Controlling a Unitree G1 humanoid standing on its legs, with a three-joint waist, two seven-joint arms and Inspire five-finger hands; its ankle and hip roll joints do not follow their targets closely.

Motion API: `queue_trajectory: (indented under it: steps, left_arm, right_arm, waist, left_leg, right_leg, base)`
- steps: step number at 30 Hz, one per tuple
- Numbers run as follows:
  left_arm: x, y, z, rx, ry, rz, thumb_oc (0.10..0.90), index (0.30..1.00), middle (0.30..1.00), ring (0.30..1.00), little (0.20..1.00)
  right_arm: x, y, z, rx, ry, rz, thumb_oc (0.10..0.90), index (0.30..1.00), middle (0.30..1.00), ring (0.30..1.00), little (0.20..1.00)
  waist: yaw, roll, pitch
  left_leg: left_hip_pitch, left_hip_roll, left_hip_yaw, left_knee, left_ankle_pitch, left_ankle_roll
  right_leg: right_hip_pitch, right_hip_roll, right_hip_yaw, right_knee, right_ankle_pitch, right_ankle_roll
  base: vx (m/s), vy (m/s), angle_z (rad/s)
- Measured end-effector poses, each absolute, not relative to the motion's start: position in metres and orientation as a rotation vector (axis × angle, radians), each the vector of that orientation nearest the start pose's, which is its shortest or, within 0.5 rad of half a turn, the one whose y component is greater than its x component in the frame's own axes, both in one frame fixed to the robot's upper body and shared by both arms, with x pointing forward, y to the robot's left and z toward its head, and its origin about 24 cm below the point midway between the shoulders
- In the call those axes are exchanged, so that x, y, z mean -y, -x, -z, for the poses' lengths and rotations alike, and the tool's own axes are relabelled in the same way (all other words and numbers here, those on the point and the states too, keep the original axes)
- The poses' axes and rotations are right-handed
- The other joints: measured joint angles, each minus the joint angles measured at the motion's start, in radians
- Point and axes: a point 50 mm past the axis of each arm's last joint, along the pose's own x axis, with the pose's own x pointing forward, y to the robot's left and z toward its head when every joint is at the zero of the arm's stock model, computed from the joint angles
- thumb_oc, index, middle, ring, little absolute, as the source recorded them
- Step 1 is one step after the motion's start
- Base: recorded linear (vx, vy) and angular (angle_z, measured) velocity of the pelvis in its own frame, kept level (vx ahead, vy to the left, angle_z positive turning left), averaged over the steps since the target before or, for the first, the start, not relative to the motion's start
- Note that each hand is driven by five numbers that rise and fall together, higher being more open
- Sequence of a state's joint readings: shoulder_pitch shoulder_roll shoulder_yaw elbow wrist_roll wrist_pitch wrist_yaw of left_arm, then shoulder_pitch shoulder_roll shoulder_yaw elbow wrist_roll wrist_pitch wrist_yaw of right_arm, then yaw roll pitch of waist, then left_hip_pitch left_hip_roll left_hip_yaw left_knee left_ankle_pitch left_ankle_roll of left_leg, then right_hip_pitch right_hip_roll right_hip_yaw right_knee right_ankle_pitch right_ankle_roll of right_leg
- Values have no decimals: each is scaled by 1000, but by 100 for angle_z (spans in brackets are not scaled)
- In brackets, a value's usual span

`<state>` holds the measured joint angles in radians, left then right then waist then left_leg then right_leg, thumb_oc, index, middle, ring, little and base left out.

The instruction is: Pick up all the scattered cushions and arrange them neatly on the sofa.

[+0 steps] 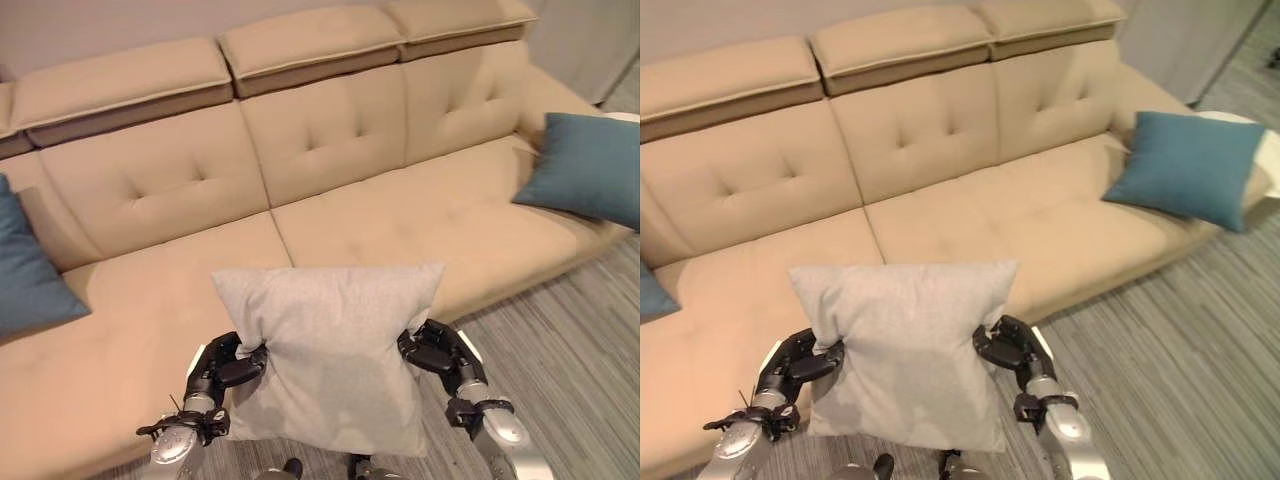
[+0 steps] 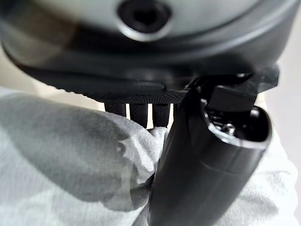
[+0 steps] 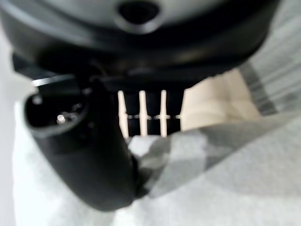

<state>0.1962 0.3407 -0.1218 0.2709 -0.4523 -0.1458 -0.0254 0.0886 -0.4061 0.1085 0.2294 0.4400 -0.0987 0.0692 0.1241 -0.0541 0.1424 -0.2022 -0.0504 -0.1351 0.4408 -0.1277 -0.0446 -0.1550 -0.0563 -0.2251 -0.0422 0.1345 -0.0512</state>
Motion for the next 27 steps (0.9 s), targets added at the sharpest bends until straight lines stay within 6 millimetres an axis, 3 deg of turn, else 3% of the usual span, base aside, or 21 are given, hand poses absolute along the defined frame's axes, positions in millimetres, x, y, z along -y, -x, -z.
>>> queue_trajectory:
  steps: [3, 5, 6, 8, 10, 11, 12, 13, 14, 17, 20, 21, 22, 25, 26, 27]
  left_arm:
    - [-214, -190, 40, -336, 106, -21, 400, 300, 300, 300, 300]
    - [-213, -192, 39, -332, 113, -16, 400, 300, 300, 300, 300]
    - [-209, -196, 37, -322, 119, -1, 400, 300, 300, 300, 300]
    - [-206, -200, 36, -313, 120, 13, 400, 300, 300, 300, 300]
    - [-204, -203, 34, -304, 119, 23, 400, 300, 300, 300, 300]
    - [-205, -204, 33, -301, 118, 20, 400, 300, 300, 300, 300]
    - [-207, -203, 33, -304, 116, 13, 400, 300, 300, 300, 300]
    - [-209, -202, 33, -303, 112, 6, 400, 300, 300, 300, 300]
    - [-212, -202, 33, -304, 105, 3, 400, 300, 300, 300, 300]
    - [-220, -202, 30, -298, 86, -11, 400, 300, 300, 300, 300]
    - [-228, -204, 24, -278, 67, -26, 400, 300, 300, 300, 300]
    - [-234, -206, 21, -270, 53, -39, 400, 300, 300, 300, 300]
    - [-236, -206, 20, -268, 49, -43, 400, 300, 300, 300, 300]
    - [-241, -206, 18, -262, 34, -53, 400, 300, 300, 300, 300]
    - [-242, -208, 17, -257, 30, -52, 400, 300, 300, 300, 300]
    - [-241, -208, 17, -254, 38, -55, 400, 300, 300, 300, 300]
  right_arm:
    - [225, -224, 8, -230, -40, -26, 400, 300, 300, 300, 300]
    - [226, -224, 8, -225, -49, -15, 400, 300, 300, 300, 300]
    - [229, -223, 7, -221, -55, 7, 400, 300, 300, 300, 300]
    - [232, -224, 5, -213, -53, 29, 400, 300, 300, 300, 300]
    - [233, -224, 6, -214, -52, 45, 400, 300, 300, 300, 300]
    - [233, -224, 5, -213, -52, 50, 400, 300, 300, 300, 300]
    - [232, -225, 5, -211, -53, 47, 400, 300, 300, 300, 300]
    - [229, -225, 6, -214, -57, 42, 400, 300, 300, 300, 300]
    - [227, -224, 8, -218, -65, 40, 400, 300, 300, 300, 300]
    - [219, -223, 11, -220, -91, 32, 400, 300, 300, 300, 300]
    - [213, -226, 10, -215, -98, 5, 400, 300, 300, 300, 300]
    - [207, -228, 10, -214, -102, -21, 400, 300, 300, 300, 300]
    - [204, -227, 11, -220, -106, -33, 400, 300, 300, 300, 300]
    - [200, -226, 11, -214, -107, -46, 400, 300, 300, 300, 300]
    - [199, -227, 10, -207, -108, -46, 400, 300, 300, 300, 300]
    - [199, -229, 8, -198, -106, -46, 400, 300, 300, 300, 300]
  waist:
    - [-2, -13, 8]
    - [-14, -26, 15]
    - [-39, -33, 18]
    - [-37, -34, 20]
    - [-53, -34, 20]
    - [-48, -34, 20]
    - [-38, -32, 19]
    - [-29, -16, 19]
    - [-26, -19, 19]
    - [-26, -37, 14]
    - [-19, -36, 14]
    - [-15, -31, 17]
    - [-18, -24, 22]
    - [-30, -9, 25]
    - [-30, -10, 25]
    - [-33, -6, 27]
  left_leg:
    - [-37, 58, 98, -14, -9, 14]
    - [-57, 64, 120, -47, -6, 10]
    - [-95, 69, 176, -78, -2, 13]
    - [-125, 71, 208, -139, 15, -1]
    - [-158, 79, 302, -149, 24, -14]
    - [-148, 86, 319, -164, 45, 2]
    - [-130, 95, 316, -192, 60, 10]
    - [-69, 92, 270, -261, 105, 19]
    - [-35, 83, 258, -305, 163, 61]
    - [31, 41, 275, -366, 167, 86]
    - [54, 19, 288, -377, 158, 99]
    - [68, 20, 279, -377, 155, 104]
    - [91, 21, 263, -377, 147, 116]
    - [151, 14, 227, -410, 130, 120]
    - [153, 5, 214, -416, 130, 120]
    - [153, -4, 183, -427, 130, 120]
  right_leg:
    - [51, 26, -32, -15, -39, -21]
    - [72, 28, -61, -32, -51, -10]
    - [82, 27, -92, -48, -55, -5]
    - [80, 38, -101, -49, -60, -1]
    - [92, 40, -132, -49, -78, 0]
    - [105, 46, -128, -46, -90, 4]
    - [117, 53, -121, -44, -97, 9]
    - [145, 68, -114, -28, -119, 30]
    - [155, 61, -105, -7, -139, 49]
    - [147, 5, -99, 82, -191, 93]
    - [67, -57, -95, 289, -253, 147]
    - [-7, -85, -83, 463, -258, 159]
    - [-40, -95, -69, 549, -278, 179]
    - [-74, -100, 0, 526, -290, 183]
    - [-95, -107, 21, 492, -288, 184]
    - [-118, -98, 86, 386, -277, 173]
  base:
    - [86, -60, 32]
    - [55, -24, 40]
    - [72, -6, 58]
    - [115, 1, 27]
    - [146, 46, 24]
    - [150, 63, 10]
    - [245, 137, -20]
    - [234, 138, -30]
    - [231, 171, -15]
    - [101, 142, -4]
    - [60, 104, -8]
    - [62, 46, 1]
    - [105, 41, 26]
    - [150, 1, 40]
    - [137, -51, 52]
    - [132, -73, 55]
